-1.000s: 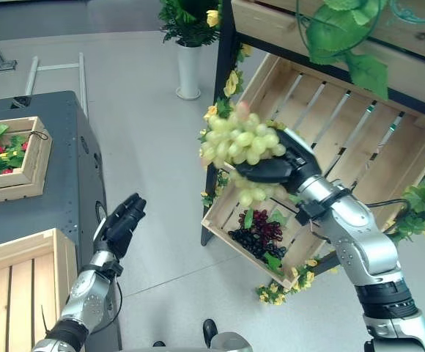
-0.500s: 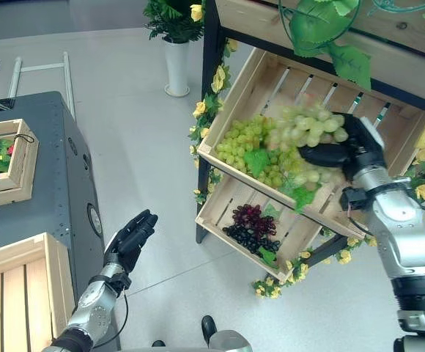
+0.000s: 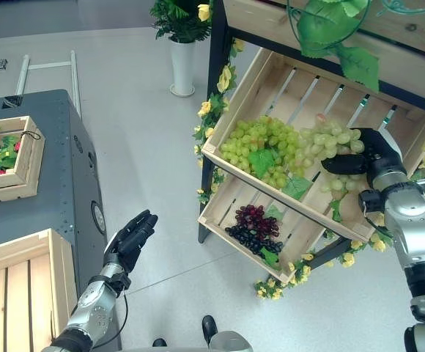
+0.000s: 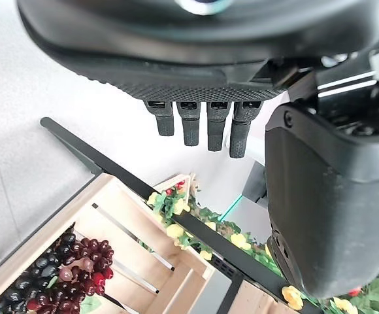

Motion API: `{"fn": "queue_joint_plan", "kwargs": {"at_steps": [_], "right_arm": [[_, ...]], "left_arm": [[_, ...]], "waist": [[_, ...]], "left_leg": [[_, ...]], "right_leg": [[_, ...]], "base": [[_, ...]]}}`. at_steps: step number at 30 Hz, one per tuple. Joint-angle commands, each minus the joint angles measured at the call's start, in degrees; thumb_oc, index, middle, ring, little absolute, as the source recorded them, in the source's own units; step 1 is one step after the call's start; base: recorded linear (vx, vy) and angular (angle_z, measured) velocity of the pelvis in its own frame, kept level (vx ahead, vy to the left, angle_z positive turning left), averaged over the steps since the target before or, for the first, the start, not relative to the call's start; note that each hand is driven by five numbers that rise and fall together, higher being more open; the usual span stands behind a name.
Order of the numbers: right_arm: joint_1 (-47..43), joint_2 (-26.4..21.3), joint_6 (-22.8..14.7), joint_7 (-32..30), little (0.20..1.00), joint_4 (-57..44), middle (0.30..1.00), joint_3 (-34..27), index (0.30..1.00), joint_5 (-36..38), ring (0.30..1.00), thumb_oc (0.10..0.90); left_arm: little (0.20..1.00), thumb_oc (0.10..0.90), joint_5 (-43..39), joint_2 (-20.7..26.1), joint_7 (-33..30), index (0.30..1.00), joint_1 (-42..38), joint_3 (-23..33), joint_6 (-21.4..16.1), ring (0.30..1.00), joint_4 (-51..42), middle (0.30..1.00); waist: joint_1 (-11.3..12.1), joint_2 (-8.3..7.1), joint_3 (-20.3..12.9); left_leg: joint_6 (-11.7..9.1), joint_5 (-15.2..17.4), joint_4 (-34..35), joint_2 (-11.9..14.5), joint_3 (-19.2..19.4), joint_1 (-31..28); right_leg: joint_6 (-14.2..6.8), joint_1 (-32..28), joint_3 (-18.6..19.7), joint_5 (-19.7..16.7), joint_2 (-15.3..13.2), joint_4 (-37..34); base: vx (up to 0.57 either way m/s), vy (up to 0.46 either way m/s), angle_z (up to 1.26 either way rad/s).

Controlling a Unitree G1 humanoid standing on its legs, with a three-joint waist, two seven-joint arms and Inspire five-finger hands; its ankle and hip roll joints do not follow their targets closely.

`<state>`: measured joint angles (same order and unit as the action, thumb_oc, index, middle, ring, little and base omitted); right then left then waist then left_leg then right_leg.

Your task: Pick up the fruits from the basket on one side to the basket on the other side

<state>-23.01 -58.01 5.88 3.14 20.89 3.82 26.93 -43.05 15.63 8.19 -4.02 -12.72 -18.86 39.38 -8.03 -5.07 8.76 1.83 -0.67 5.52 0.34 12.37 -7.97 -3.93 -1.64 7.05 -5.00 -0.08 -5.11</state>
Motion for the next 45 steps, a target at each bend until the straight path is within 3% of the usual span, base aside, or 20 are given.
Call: {"fn": "queue_joint_plan", "kwargs": {"at_steps": [1,9,18,27,28,35,45], "right_arm": [[-13.2,-6.0,-4.6,0.1,0.9,5.1,0.9,-0.4,0.9,-1.7,0.9,0.8],[-13.6,-5.9,-5.4,0.0,0.9,5.1,0.9,1.3,0.9,-6.0,0.9,0.8],[-11.0,-6.4,-5.9,-1.0,0.9,2.5,0.9,-0.9,0.9,-5.8,0.9,0.8],[-6.5,-5.5,-7.7,-3.3,0.9,-7.2,0.9,-4.6,0.9,-11.5,0.9,0.8],[-3.5,-4.5,-8.8,-4.0,0.9,-14.1,0.9,-6.9,0.9,-13.9,0.9,0.8],[6.4,1.3,-9.6,1.0,0.9,-35.3,0.9,-12.8,0.9,-16.6,0.9,0.8],[12.6,9.4,-13.3,9.4,0.9,-44.7,0.9,-11.3,0.9,-12.4,0.9,0.8]], "left_arm": [[0.9,0.8,1.6,2.1,1.2,0.9,-4.6,-2.3,-2.9,0.9,-1.9,0.9],[0.9,0.8,1.4,1.7,0.5,0.9,-4.6,-2.2,-2.4,0.9,-1.6,0.9],[0.9,0.8,1.6,1.7,0.6,0.9,-4.6,-1.9,-3.0,0.9,-1.6,0.9],[0.9,0.8,1.6,1.4,0.7,0.9,-3.3,-0.7,-3.2,0.9,-1.0,0.9],[0.9,0.8,2.0,1.1,0.7,0.9,-3.0,-0.3,-3.6,0.9,-0.5,0.9],[0.9,0.8,2.3,-0.2,-0.2,0.9,-3.1,1.1,-3.9,0.9,-0.1,0.9],[0.9,0.8,2.9,-1.2,-1.3,0.9,-1.7,0.4,-4.0,0.9,-0.8,0.9]], "waist": [[3.0,-1.87,-4.7],[3.0,-1.82,-4.5],[2.4,-1.73,-4.4],[1.0,-1.39,-5.0],[0.1,-1.02,-5.1],[-2.3,0.54,-5.2],[-2.7,2.1,-5.7]], "left_leg": [[0.5,4.8,-0.5,-1.8,-4.1,0.9],[0.5,4.9,-0.5,-1.8,-4.2,0.9],[0.5,5.0,-0.5,-1.7,-3.8,1.0],[0.5,5.1,-0.5,-1.5,-3.0,0.9],[0.6,5.2,-0.5,-1.5,-2.5,0.9],[0.6,5.7,-0.5,-1.4,-1.0,0.6],[0.6,5.7,-0.5,-1.5,0.4,0.2]], "right_leg": [[1.0,-1.4,-2.6,0.5,1.6,0.1],[1.0,-1.3,-2.6,0.6,1.6,0.1],[1.0,-1.1,-2.0,0.8,1.8,0.1],[0.9,-0.9,-1.1,0.9,2.0,0.1],[0.8,-0.7,-0.5,0.9,2.1,0.1],[0.7,-0.5,1.1,1.1,2.1,0.1],[0.6,-0.5,1.2,1.1,1.8,0.1]], "base": [[-0.01,-0.013,0.05],[0.0,-0.002,0.01],[0.0,0.0,0.0],[0.0,-0.001,0.0],[0.0,0.0,0.0],[0.0,0.003,-0.03],[0.0,-0.001,-0.07]]}}
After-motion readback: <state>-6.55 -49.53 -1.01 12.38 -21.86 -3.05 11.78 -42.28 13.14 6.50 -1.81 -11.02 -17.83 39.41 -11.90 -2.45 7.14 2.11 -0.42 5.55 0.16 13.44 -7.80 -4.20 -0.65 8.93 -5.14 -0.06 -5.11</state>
